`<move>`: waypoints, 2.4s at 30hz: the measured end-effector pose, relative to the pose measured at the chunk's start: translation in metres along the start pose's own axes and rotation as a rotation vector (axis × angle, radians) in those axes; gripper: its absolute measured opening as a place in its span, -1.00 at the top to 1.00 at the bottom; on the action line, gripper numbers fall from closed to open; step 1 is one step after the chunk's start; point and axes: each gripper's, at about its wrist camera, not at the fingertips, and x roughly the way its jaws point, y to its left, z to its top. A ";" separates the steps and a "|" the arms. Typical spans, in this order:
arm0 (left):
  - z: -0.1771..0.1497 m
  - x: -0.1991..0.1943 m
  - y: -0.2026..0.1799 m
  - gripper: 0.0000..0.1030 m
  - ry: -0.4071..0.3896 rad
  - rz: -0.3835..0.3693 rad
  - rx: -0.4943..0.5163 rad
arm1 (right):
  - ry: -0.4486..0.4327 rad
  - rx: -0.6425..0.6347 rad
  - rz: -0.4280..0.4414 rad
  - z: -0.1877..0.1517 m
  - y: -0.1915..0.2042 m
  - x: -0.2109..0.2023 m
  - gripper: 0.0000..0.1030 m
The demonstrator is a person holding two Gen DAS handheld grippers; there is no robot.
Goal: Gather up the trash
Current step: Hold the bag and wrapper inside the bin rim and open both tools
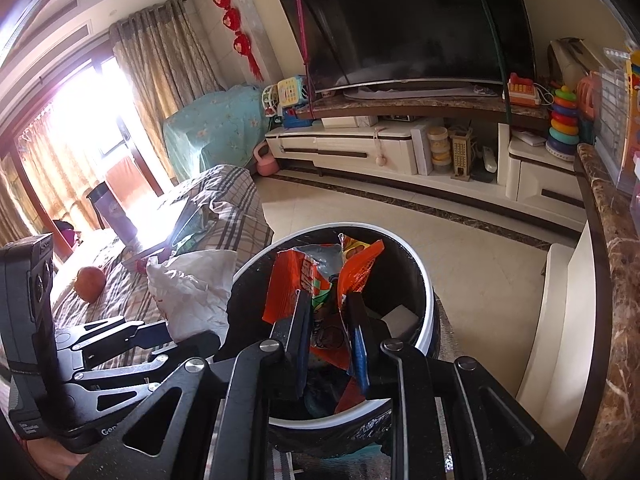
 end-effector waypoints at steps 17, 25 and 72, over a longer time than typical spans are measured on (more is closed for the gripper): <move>0.003 0.013 -0.005 0.39 0.017 0.023 0.005 | 0.028 -0.008 -0.010 0.004 -0.003 0.012 0.62; 0.006 0.018 -0.006 0.39 0.027 0.025 0.005 | 0.037 -0.009 -0.015 0.008 -0.004 0.017 0.61; 0.020 0.051 -0.014 0.34 0.101 0.042 0.006 | 0.121 -0.044 -0.047 0.015 -0.004 0.045 0.61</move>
